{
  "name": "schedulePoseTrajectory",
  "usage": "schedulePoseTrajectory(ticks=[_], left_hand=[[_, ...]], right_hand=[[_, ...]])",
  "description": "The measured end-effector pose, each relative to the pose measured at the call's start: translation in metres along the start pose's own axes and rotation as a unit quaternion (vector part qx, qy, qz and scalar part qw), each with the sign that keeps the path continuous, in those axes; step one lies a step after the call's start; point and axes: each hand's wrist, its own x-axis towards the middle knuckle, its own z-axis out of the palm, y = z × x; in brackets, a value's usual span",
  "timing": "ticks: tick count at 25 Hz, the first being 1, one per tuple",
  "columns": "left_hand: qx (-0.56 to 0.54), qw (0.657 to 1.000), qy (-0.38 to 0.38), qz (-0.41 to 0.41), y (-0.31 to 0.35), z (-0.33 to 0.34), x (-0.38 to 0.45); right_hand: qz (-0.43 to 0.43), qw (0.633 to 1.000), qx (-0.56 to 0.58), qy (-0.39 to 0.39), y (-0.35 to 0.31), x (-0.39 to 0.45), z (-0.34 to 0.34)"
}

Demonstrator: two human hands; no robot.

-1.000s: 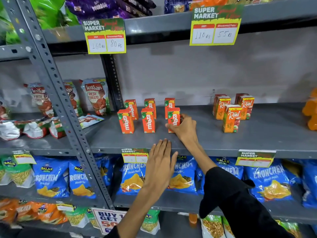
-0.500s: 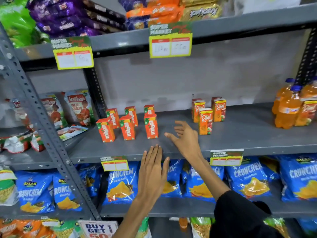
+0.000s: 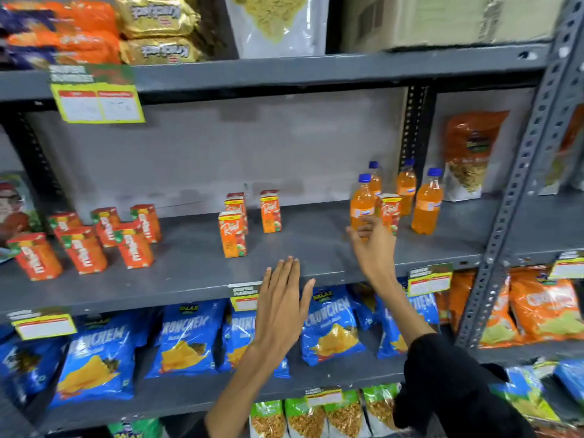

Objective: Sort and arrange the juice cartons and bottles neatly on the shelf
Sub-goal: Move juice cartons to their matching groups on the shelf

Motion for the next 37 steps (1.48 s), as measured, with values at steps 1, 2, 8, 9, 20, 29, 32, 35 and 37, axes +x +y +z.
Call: schedulePoseTrajectory(ticks=[1, 2, 8, 9, 20, 29, 32, 35, 37], left_hand=[[0.005, 1.0, -0.004, 0.002, 0.008, 0.006, 0.004], [0.01, 1.0, -0.013, 0.001, 0.016, 0.011, 0.009], [0.064, 0.997, -0.049, -0.014, 0.03, 0.034, 0.019], [0.073, 0.996, -0.052, -0.014, 0.03, 0.036, 0.019], [0.119, 0.99, -0.077, -0.002, 0.027, 0.029, 0.02], [0.083, 0.995, -0.034, -0.04, -0.025, -0.011, -0.001], [0.081, 0.994, -0.045, -0.05, -0.052, -0.023, -0.006], [0.073, 0.994, -0.056, -0.058, -0.075, -0.031, -0.009], [0.066, 0.994, -0.069, -0.055, -0.085, -0.033, -0.014]], right_hand=[[0.005, 1.0, -0.007, 0.027, 0.011, 0.01, -0.011], [0.009, 0.999, -0.017, 0.05, 0.022, 0.021, -0.021], [0.073, 0.993, -0.091, 0.022, 0.054, 0.063, -0.032], [0.081, 0.993, -0.087, 0.005, 0.056, 0.068, -0.03], [0.065, 0.997, -0.035, 0.031, 0.056, 0.054, -0.032], [-0.006, 1.0, 0.019, -0.008, -0.005, -0.026, 0.019], [-0.014, 0.998, 0.024, -0.059, -0.031, -0.041, 0.061], [-0.005, 0.995, 0.019, -0.094, -0.049, -0.047, 0.098], [0.008, 0.993, 0.011, -0.116, -0.056, -0.046, 0.117]])
